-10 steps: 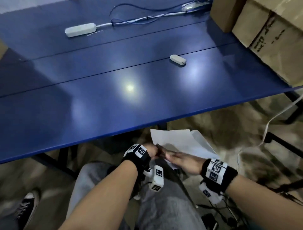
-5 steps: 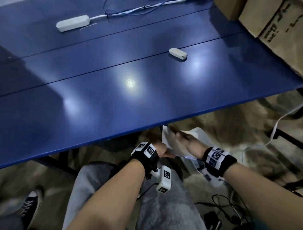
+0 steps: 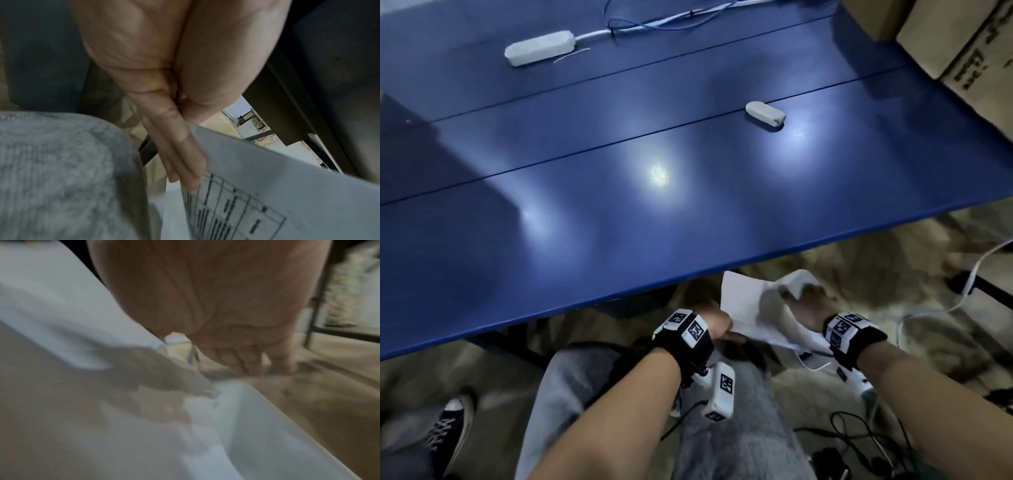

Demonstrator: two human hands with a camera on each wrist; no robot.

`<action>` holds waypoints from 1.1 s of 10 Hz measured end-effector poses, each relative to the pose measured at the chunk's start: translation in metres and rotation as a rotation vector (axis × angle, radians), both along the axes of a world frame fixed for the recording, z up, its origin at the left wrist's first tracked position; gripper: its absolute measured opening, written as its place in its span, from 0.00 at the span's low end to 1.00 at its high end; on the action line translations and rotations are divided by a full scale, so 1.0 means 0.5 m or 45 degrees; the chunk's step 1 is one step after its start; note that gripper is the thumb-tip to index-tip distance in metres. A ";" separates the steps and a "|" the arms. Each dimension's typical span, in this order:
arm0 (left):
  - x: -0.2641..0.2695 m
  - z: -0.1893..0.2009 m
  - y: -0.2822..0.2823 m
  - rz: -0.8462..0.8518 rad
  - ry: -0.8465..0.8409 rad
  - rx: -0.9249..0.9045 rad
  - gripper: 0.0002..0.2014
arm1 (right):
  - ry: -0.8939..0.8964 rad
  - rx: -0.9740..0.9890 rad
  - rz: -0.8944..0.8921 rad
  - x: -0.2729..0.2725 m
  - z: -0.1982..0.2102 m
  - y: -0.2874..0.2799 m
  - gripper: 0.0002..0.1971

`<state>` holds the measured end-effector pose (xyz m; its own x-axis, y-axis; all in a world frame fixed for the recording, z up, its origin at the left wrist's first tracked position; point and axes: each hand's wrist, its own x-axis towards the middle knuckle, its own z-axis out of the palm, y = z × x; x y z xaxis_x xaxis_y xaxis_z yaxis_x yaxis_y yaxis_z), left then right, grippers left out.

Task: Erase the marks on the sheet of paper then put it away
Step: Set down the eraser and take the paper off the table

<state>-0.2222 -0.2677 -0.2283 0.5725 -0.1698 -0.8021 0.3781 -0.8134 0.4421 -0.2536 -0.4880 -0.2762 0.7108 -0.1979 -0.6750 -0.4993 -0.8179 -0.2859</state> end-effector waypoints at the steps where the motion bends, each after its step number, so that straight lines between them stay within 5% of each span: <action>1: -0.010 0.013 -0.016 -0.074 -0.053 0.011 0.26 | -0.290 0.660 0.261 -0.031 0.062 0.104 0.22; 2: -0.002 0.005 -0.022 0.224 -0.060 -0.028 0.18 | -0.342 0.716 0.391 -0.046 0.009 0.135 0.33; 3: -0.006 0.015 -0.006 0.139 -0.146 0.053 0.14 | -0.057 0.559 0.161 -0.042 -0.056 0.073 0.28; 4: -0.004 0.020 -0.007 0.009 -0.171 0.070 0.09 | 0.130 0.207 0.144 -0.040 -0.104 0.010 0.45; 5: -0.006 0.027 -0.016 0.149 -0.025 -0.043 0.04 | 0.033 -0.025 -0.048 -0.017 -0.067 -0.016 0.55; 6: 0.001 0.001 -0.025 0.160 -0.031 -0.086 0.06 | -0.172 0.484 -0.021 -0.030 0.035 0.043 0.31; 7: 0.007 -0.019 -0.022 0.079 -0.081 0.056 0.15 | -0.239 0.809 0.350 -0.079 0.065 0.121 0.35; 8: 0.010 -0.032 -0.003 -0.102 -0.161 0.193 0.16 | -0.168 0.563 0.427 -0.093 -0.018 0.086 0.36; 9: 0.010 -0.038 0.013 -0.171 -0.182 0.273 0.16 | 0.165 0.247 0.239 -0.087 -0.043 0.031 0.35; 10: 0.013 -0.040 0.018 -0.113 -0.172 0.331 0.23 | 0.215 0.053 0.044 -0.070 -0.047 -0.015 0.46; 11: 0.020 -0.052 0.017 -0.118 -0.185 0.340 0.24 | -0.102 -0.195 0.474 -0.037 0.011 0.007 0.33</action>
